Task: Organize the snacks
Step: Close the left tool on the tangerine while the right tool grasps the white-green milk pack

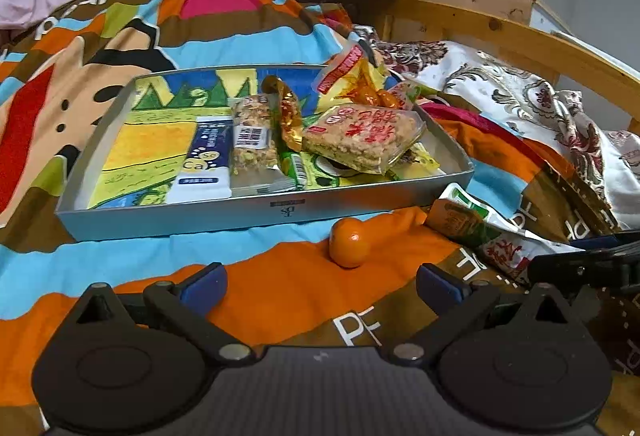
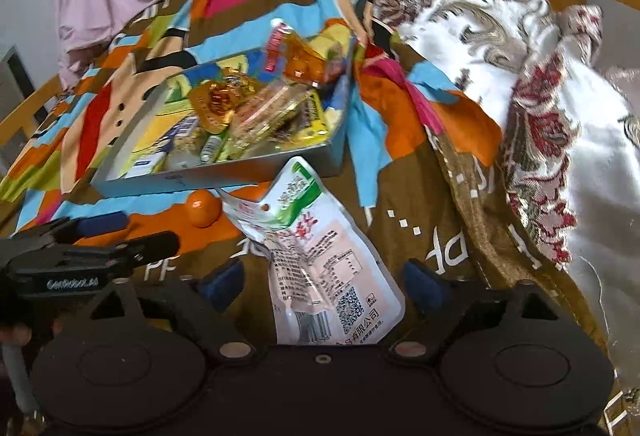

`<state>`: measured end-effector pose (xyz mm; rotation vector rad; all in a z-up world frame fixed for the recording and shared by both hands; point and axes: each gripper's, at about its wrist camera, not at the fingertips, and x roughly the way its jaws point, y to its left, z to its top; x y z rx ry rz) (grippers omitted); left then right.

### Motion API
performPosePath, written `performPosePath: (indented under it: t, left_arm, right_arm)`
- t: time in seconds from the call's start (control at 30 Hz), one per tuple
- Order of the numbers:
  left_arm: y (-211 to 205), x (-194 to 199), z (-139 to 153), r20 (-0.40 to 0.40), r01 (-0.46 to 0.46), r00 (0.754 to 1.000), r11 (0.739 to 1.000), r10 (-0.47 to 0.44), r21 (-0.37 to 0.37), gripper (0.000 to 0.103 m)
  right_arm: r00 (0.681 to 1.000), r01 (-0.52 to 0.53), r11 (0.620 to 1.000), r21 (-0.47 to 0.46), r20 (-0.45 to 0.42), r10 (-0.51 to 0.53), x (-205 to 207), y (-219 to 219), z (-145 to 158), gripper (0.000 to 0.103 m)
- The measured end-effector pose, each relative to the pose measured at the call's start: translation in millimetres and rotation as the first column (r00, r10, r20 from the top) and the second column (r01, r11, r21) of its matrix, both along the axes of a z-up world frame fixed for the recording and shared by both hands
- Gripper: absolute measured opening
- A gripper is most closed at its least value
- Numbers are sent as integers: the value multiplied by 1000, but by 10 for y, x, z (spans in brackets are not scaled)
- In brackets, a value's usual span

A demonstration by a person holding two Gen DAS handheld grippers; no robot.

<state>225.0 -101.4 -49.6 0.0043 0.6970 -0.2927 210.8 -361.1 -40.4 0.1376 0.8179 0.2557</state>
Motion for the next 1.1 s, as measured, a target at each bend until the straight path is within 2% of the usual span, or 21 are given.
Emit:
performPosePath:
  t: [0.13, 0.2, 0.37, 0.57, 0.63, 0.73, 0.8, 0.87, 0.97, 1.03, 1.1]
  left_arm:
    - [28, 40, -2, 1, 59, 998, 997, -59, -47, 102]
    - [16, 69, 2, 9, 87, 996, 995, -87, -48, 102]
    - [-33, 207, -20, 12, 147, 989, 989, -146, -32, 93]
    - [-80, 329, -69, 14, 193, 981, 981, -192, -5, 75]
    - [-105, 353, -91, 11, 206, 978, 978, -206, 4, 63]
    - [-143, 358, -133, 9, 221, 975, 975, -221, 14, 53]
    - [-180, 351, -167, 5, 230, 973, 973, -230, 24, 48]
    - [-216, 344, -195, 14, 223, 975, 974, -223, 47, 47]
    - [-202, 392, -218, 5, 196, 981, 980, -196, 22, 41]
    - [-171, 434, -232, -6, 171, 985, 985, -171, 4, 32]
    - [-147, 455, -240, -12, 158, 987, 987, -158, -11, 31]
  right_arm:
    - [998, -52, 999, -16, 21, 52, -51, 54, 26, 77]
    - [997, -68, 997, -29, 19, 68, -37, 81, 12, 75]
    - [996, -88, 995, -43, 14, 89, 6, 122, -32, 76]
    - [991, -123, 990, -67, 37, 125, 33, 170, -39, 76]
    - [989, -139, 987, -83, 49, 143, 23, 193, -33, 76]
    - [982, -170, 981, -96, 68, 177, 27, 222, -36, 76]
    - [978, -188, 976, -108, 74, 197, 60, 242, -55, 72]
    - [973, -206, 972, -116, 77, 216, 120, 256, -82, 66]
    - [972, -216, 971, -104, 69, 223, 212, 254, -135, 65]
    - [972, -219, 970, -110, 65, 227, 231, 268, -161, 64]
    - [971, -220, 968, -122, 67, 229, 221, 288, -170, 62]
